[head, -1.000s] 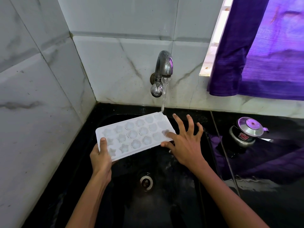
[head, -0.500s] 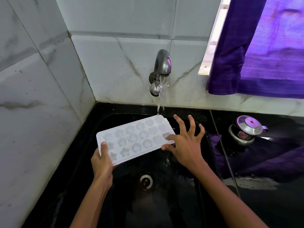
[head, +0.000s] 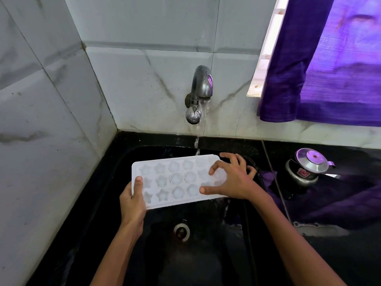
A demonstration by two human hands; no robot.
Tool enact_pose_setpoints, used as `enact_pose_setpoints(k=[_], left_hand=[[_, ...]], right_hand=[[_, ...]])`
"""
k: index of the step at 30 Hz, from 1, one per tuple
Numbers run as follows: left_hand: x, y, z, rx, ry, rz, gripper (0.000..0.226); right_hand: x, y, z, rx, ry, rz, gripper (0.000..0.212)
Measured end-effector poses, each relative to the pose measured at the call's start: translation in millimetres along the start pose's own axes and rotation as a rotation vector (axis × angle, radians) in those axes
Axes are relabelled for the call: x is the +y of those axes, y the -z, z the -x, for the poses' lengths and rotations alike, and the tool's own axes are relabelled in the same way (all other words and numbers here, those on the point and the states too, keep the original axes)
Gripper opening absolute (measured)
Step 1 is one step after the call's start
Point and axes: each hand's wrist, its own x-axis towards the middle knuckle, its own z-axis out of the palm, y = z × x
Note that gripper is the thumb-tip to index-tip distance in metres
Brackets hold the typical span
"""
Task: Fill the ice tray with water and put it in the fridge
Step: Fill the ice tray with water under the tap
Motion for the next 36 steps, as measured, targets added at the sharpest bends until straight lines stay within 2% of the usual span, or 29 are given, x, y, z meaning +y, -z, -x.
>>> enact_pose_setpoints(k=[5,12,18,21,24,28,31,33,36], left_hand=[[-0.1,-5.4,2.4,-0.009,0.013,0.020,0.021],[0.1,1.9,-0.9,0.000,0.016,-0.006,0.020],[-3.3,6.7,0.3,-0.023,0.067,0.020,0.022],[-4.7,6.5,2.3,-0.024,0.074,0.047,0.022],[-3.7,1.9,4.4,-0.008,0.064,0.065,0.022],[0.3,-3.6,2.8,-0.004,0.042,0.068,0.022],[-0.6,-3.0,2.7,-0.009,0.032,0.056,0.021],[-1.9,-1.2,2.4,0.001,0.047,0.065,0.023],[-1.7,0.5,0.9,0.015,0.057,0.068,0.026]], right_hand=[[-7.8,-13.5,-19.6,0.038,0.092,0.095,0.041],[-18.5,-15.7,-29.5,0.057,0.122,0.286,0.042],[-23.1,-6.1,-29.1,-0.082,0.128,0.268,0.044],[-22.7,-3.7,-29.4,0.048,0.124,0.304,0.036],[-20.7,-11.0,-29.5,0.208,0.158,0.472,0.037],[-24.1,-22.4,-30.5,0.415,0.188,0.555,0.022],[-24.7,-23.4,-32.7,0.492,0.171,0.556,0.028],[-22.7,-22.4,-34.2,0.538,0.177,0.524,0.023],[-21.1,-26.1,-33.9,0.528,0.183,0.543,0.020]])
